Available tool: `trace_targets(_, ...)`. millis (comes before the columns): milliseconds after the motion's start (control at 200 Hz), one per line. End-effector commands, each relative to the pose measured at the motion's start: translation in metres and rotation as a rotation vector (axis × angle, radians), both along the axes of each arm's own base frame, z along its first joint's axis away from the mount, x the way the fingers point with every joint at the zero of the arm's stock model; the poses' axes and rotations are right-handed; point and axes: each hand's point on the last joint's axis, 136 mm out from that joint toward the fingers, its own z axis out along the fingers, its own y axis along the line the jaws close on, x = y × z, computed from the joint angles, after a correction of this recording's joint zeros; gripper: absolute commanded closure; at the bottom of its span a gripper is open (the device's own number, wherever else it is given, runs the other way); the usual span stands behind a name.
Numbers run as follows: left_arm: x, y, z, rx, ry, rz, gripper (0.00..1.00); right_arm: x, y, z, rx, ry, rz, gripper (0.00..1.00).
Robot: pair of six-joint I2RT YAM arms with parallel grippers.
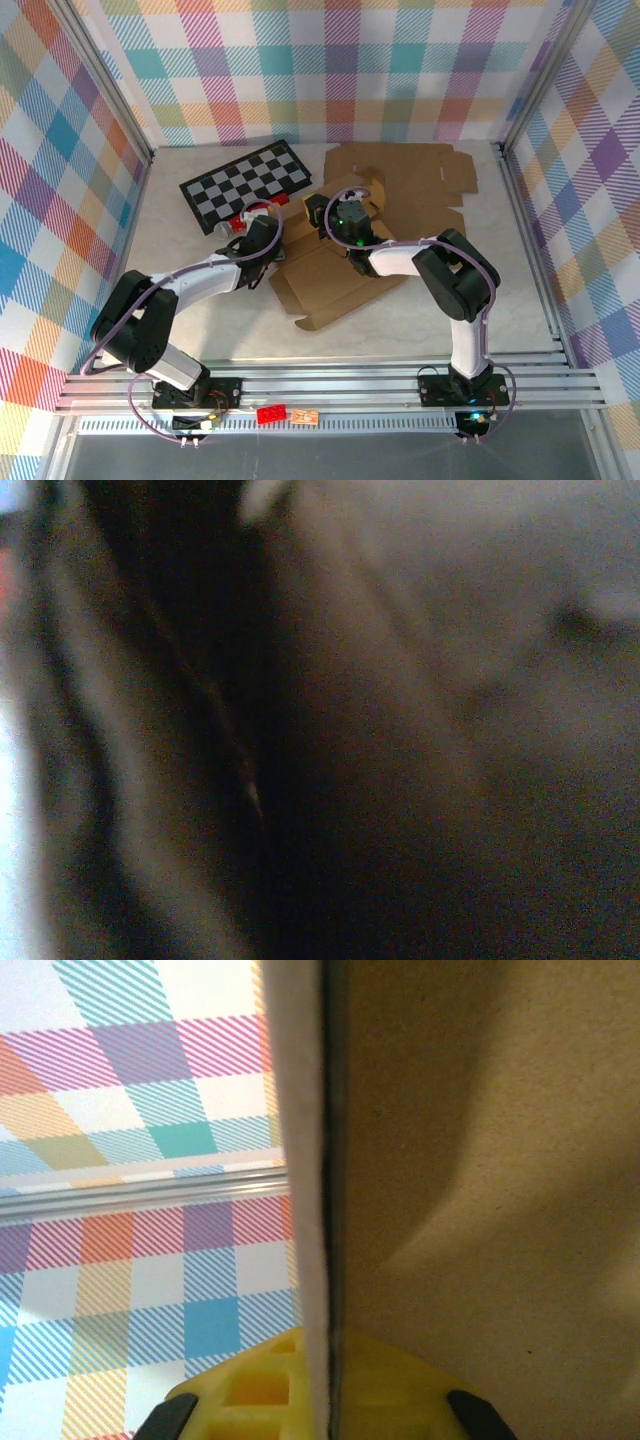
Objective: Fold the paper box
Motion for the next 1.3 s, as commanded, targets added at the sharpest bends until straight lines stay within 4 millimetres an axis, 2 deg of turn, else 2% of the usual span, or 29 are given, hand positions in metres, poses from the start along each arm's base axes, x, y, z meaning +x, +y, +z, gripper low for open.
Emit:
trace_targets(0, -0.003, -0.004, -0.012, 0.024, 0.039, 0.017, 0.88, -0.018, 0.017, -0.004, -0.002, 0.056, 0.085, 1.0)
trace_targets(80, -0.003, 0.0, -0.008, 0.043, 0.024, 0.055, 1.0, -0.019, 0.018, -0.002, -0.002, 0.059, 0.084, 1.0)
trace_targets(290, -0.006, 0.028, 0.003, 0.148, 0.062, 0.246, 1.0, -0.019, 0.015, 0.003, -0.011, 0.068, 0.072, 1.0)
trace_targets(340, -0.006, 0.029, 0.005, 0.168, 0.076, 0.252, 1.0, -0.02, 0.014, 0.006, -0.017, 0.071, 0.068, 1.0)
trace_targets(465, -0.005, 0.03, 0.015, 0.179, 0.074, 0.253, 1.0, -0.021, 0.009, 0.013, -0.048, 0.082, 0.053, 0.85)
trace_targets(590, -0.004, 0.028, 0.029, 0.164, 0.062, 0.241, 1.0, -0.025, 0.001, 0.021, -0.115, 0.113, 0.061, 0.58)
trace_targets(730, -0.002, 0.028, 0.051, 0.138, 0.072, 0.221, 1.0, -0.028, -0.025, 0.047, -0.243, 0.11, 0.056, 0.32)
trace_targets(870, 0.001, 0.029, 0.07, 0.088, 0.09, 0.188, 1.0, -0.033, -0.059, 0.087, -0.384, 0.076, 0.073, 0.19)
trace_targets(1050, 0.007, 0.029, 0.089, 0.04, 0.173, 0.139, 1.0, -0.032, -0.105, 0.14, -0.439, 0.012, 0.058, 0.16)
trace_targets(1180, 0.01, 0.027, 0.106, -0.01, 0.213, 0.101, 1.0, -0.025, -0.141, 0.154, -0.521, 0.028, 0.034, 0.21)
trace_targets(1295, 0.01, 0.023, 0.12, -0.043, 0.235, 0.049, 1.0, -0.012, -0.166, 0.162, -0.506, 0.026, -0.015, 0.28)
